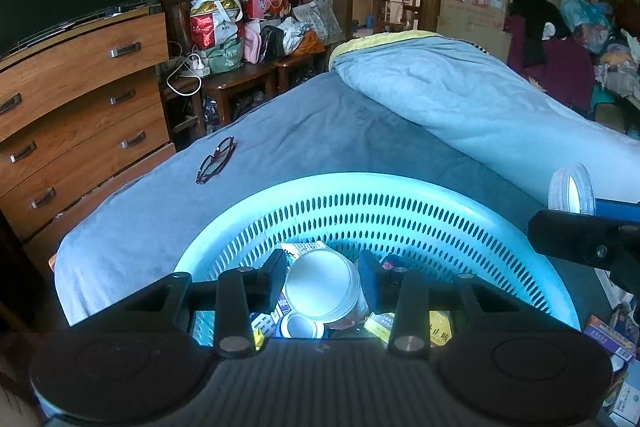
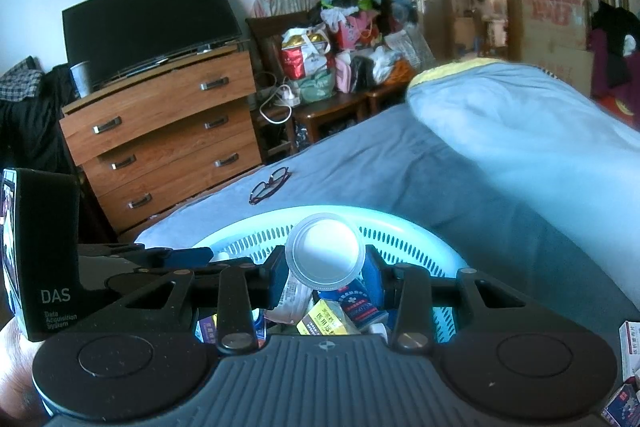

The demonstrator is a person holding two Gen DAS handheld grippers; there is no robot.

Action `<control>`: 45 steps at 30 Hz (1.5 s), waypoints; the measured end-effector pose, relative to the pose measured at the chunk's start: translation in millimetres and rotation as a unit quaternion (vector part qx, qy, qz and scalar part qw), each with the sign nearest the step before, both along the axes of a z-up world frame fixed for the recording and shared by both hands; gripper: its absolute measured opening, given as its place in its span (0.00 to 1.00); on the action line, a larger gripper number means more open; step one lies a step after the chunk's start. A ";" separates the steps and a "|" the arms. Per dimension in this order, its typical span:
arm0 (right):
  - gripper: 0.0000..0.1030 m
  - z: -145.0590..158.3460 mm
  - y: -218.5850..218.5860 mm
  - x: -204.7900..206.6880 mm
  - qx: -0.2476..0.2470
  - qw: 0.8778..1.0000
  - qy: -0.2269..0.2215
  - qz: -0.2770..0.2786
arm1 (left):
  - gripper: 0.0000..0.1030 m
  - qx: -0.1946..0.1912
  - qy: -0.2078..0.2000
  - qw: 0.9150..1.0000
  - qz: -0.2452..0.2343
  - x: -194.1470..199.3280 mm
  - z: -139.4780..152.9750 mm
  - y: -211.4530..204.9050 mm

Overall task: Organize objects
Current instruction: 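Carry both white caps over the blue basket and open both grippers, then move both open grippers back to the medicine pile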

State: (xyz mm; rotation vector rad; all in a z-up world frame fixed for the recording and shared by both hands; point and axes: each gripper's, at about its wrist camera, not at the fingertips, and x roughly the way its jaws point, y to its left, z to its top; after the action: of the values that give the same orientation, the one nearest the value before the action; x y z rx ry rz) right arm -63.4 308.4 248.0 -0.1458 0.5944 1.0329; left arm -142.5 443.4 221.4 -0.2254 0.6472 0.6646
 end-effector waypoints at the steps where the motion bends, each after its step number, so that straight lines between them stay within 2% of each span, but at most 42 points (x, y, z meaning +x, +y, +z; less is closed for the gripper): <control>1: 0.39 -0.4 0.7 -0.7 0.000 1.000 0.000 -0.001 | 0.40 0.000 0.000 1.000 0.000 0.9 -0.6 -0.5; 28: 0.40 -6.9 2.9 4.6 -0.003 1.000 0.002 -0.003 | 0.42 0.000 0.004 1.000 0.002 5.9 -11.1 5.2; 30: 0.56 -7.1 1.5 4.1 0.000 1.000 -0.002 -0.007 | 0.64 0.010 -0.002 1.000 0.011 4.1 -10.3 4.9; 32: 0.58 -7.5 -4.5 4.3 0.009 1.000 -0.003 -0.016 | 0.70 0.023 -0.007 1.000 0.015 2.6 -8.0 1.7; 35: 0.57 -9.4 -34.3 -0.6 0.046 0.998 -0.011 -0.031 | 0.70 0.027 -0.018 0.999 0.005 -2.7 -3.3 -4.3; 37: 0.61 -15.8 -69.2 -11.8 0.070 0.996 -0.033 -0.054 | 0.76 0.040 -0.039 0.998 -0.007 -9.9 1.9 -17.3; 39: 0.79 -32.9 -112.5 -27.6 0.086 0.991 -0.056 -0.084 | 0.79 0.052 -0.073 0.995 -0.040 -17.0 8.8 -40.3; 42: 0.81 -71.1 -178.9 -48.5 0.078 0.980 -0.086 -0.161 | 0.82 0.063 -0.117 0.985 -0.109 -24.3 16.5 -88.8; 45: 0.81 -115.7 -242.3 -54.8 0.049 0.966 -0.072 -0.243 | 0.83 0.054 -0.141 0.973 -0.173 -24.6 15.6 -136.8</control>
State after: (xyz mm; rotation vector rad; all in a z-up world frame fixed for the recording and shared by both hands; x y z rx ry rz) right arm -118.2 66.2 132.2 0.0141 0.4150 0.5665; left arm -167.1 306.6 237.1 -0.0985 0.3619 0.3225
